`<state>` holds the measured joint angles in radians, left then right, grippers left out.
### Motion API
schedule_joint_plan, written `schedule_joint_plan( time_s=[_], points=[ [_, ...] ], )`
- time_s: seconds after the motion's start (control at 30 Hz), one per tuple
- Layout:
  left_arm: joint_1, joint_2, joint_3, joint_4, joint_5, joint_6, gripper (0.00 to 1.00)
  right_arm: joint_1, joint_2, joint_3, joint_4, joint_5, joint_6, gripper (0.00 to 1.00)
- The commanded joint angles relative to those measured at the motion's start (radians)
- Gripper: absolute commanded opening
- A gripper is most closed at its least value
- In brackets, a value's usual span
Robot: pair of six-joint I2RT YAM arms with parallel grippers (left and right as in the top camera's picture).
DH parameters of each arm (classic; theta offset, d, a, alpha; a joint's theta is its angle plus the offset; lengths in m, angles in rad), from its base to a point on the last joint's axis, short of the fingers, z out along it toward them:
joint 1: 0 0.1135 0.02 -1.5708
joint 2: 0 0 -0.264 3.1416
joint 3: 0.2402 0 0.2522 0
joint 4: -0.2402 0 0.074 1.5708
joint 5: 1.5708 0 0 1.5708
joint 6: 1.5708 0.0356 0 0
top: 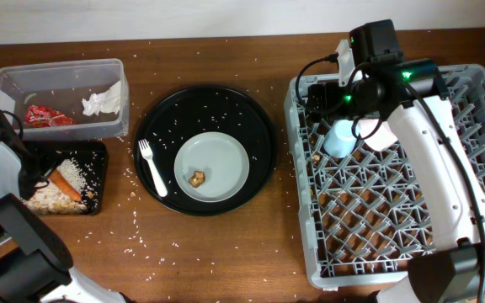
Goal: Sort waste into correct bins and load items into the dishwasher rack
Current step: 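Grasp the white plate edge with the left gripper and lift it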
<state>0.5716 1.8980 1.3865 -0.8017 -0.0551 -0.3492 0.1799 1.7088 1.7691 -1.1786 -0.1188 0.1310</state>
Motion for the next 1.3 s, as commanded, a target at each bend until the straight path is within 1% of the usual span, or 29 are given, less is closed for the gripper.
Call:
schedule_joint_plan(
  time_s=[0.0, 0.07, 0.1, 0.13, 0.17, 0.2, 0.23, 0.27, 0.3, 0.37, 0.43, 0.47, 0.53, 0.57, 0.67, 0.7, 0.73, 0.77, 0.83, 0.97, 1.0, 1.07, 1.1, 1.2, 1.27],
  points=[
    [-0.001, -0.035, 0.031, -0.023, 0.015, 0.01, 0.77, 0.003, 0.001, 0.004, -0.001, -0.005, 0.002, 0.97],
    [-0.021, -0.095, 0.089, -0.06, 0.035, 0.075, 0.77, 0.003, 0.001, 0.004, 0.0, -0.005, 0.002, 0.97],
    [-0.055, -0.153, 0.124, -0.08, 0.093, 0.148, 0.77, 0.003, 0.002, 0.004, 0.001, -0.005, 0.002, 0.97],
    [-0.11, -0.217, 0.134, -0.082, 0.175, 0.211, 0.77, 0.003, 0.001, 0.004, 0.004, -0.006, 0.002, 0.97],
    [-0.156, -0.245, 0.134, -0.081, 0.202, 0.241, 0.77, 0.003, 0.002, 0.004, 0.006, -0.006, 0.002, 0.97],
    [-0.26, -0.274, 0.134, -0.089, 0.219, 0.298, 0.77, 0.003, 0.001, 0.004, 0.007, -0.006, 0.002, 0.97],
    [-0.324, -0.275, 0.134, -0.098, 0.224, 0.334, 0.77, 0.003, 0.001, 0.004, 0.004, -0.006, 0.002, 0.97],
    [-0.438, -0.266, 0.133, -0.118, 0.228, 0.396, 0.77, 0.003, 0.001, 0.004, 0.003, -0.006, 0.002, 0.97],
    [-0.508, -0.256, 0.133, -0.128, 0.228, 0.432, 0.77, 0.003, 0.001, 0.004, 0.004, -0.006, 0.002, 0.97],
    [-0.71, -0.199, 0.133, -0.127, 0.228, 0.548, 0.77, 0.003, 0.001, 0.004, 0.005, -0.005, 0.002, 0.97],
    [-0.862, -0.13, 0.133, -0.127, 0.227, 0.659, 0.77, 0.003, 0.001, 0.004, 0.004, -0.005, 0.002, 0.97],
    [-0.923, -0.095, 0.133, -0.126, 0.227, 0.685, 0.77, 0.003, 0.001, 0.004, 0.003, -0.005, 0.002, 0.97],
    [-1.033, -0.016, 0.133, -0.113, 0.224, 0.696, 0.77, 0.003, 0.001, 0.004, 0.003, -0.006, 0.002, 0.97],
    [-1.055, 0.004, 0.133, -0.105, 0.224, 0.695, 0.77, 0.003, 0.001, 0.004, 0.003, -0.006, 0.002, 0.97],
    [-1.105, 0.094, 0.133, -0.054, 0.223, 0.621, 0.73, 0.003, 0.001, 0.004, -0.001, -0.006, 0.002, 0.97],
    [-1.107, 0.129, 0.133, -0.029, 0.219, 0.575, 0.63, 0.003, 0.001, 0.004, -0.001, -0.006, 0.002, 0.97],
    [-1.107, 0.151, 0.133, -0.021, 0.207, 0.539, 0.58, 0.003, 0.001, 0.004, -0.001, -0.005, 0.002, 0.97],
    [-1.107, 0.161, 0.133, -0.021, 0.203, 0.525, 0.55, 0.003, 0.001, 0.004, -0.001, -0.006, 0.002, 0.97],
    [-1.106, 0.161, 0.133, -0.014, 0.191, 0.518, 0.45, 0.003, 0.001, 0.004, 0.0, -0.006, 0.002, 0.97],
    [-1.107, 0.165, 0.133, -0.01, 0.189, 0.533, 0.44, 0.003, 0.001, 0.004, 0.0, -0.01, 0.01, 0.97],
    [-1.107, 0.165, 0.133, -0.011, 0.188, 0.552, 0.43, 0.003, 0.001, 0.004, -0.002, -0.01, 0.01, 0.97],
    [-1.107, 0.165, 0.133, -0.026, 0.105, 0.568, 0.42, 0.003, 0.001, 0.004, -0.008, -0.01, 0.01, 0.97],
    [-1.107, 0.171, 0.133, -0.039, 0.026, 0.585, 0.42, 0.003, 0.001, 0.004, -0.014, -0.01, 0.01, 0.97],
    [-1.116, 0.211, 0.133, -0.048, 0.089, 0.655, 0.43, 0.003, 0.001, 0.004, -0.015, -0.01, 0.01, 0.97],
    [-1.124, 0.214, 0.133, -0.047, 0.08, 0.658, 0.42, 0.003, 0.001, 0.004, -0.015, -0.009, 0.009, 0.97]
  ],
)
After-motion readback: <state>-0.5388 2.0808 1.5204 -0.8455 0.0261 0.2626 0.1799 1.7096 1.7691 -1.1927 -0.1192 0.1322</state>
